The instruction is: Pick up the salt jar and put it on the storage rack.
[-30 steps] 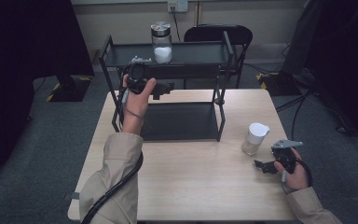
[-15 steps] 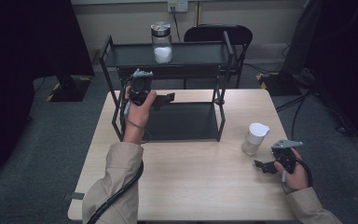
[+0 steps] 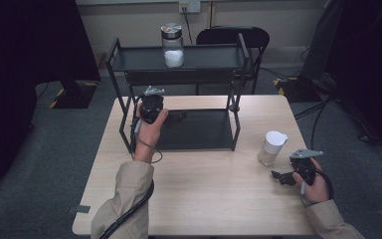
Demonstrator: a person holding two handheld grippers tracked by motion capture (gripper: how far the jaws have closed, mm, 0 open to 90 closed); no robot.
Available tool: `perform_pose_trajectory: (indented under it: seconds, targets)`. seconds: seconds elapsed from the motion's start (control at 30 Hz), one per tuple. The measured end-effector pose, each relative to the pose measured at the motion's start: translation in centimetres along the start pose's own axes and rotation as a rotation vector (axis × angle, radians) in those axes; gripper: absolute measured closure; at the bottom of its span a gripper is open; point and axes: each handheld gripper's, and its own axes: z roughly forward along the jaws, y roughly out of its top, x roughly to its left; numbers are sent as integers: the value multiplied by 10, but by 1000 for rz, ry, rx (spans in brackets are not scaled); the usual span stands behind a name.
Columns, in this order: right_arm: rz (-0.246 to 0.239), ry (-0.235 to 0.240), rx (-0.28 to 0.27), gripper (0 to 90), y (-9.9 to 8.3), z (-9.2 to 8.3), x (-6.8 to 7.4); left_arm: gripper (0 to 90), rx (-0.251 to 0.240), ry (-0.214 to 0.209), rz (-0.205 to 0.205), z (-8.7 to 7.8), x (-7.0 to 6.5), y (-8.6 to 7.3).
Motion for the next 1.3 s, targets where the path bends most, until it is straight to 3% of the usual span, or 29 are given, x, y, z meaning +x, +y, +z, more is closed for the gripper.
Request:
perform_pose_trajectory:
  seconds: [1.0, 1.3]
  targets:
    - [2, -3, 0, 0, 0, 0, 1, 19, 64, -20, -18, 18, 10, -55]
    - [2, -3, 0, 0, 0, 0, 1, 19, 63, -38, -16, 22, 9, -70]
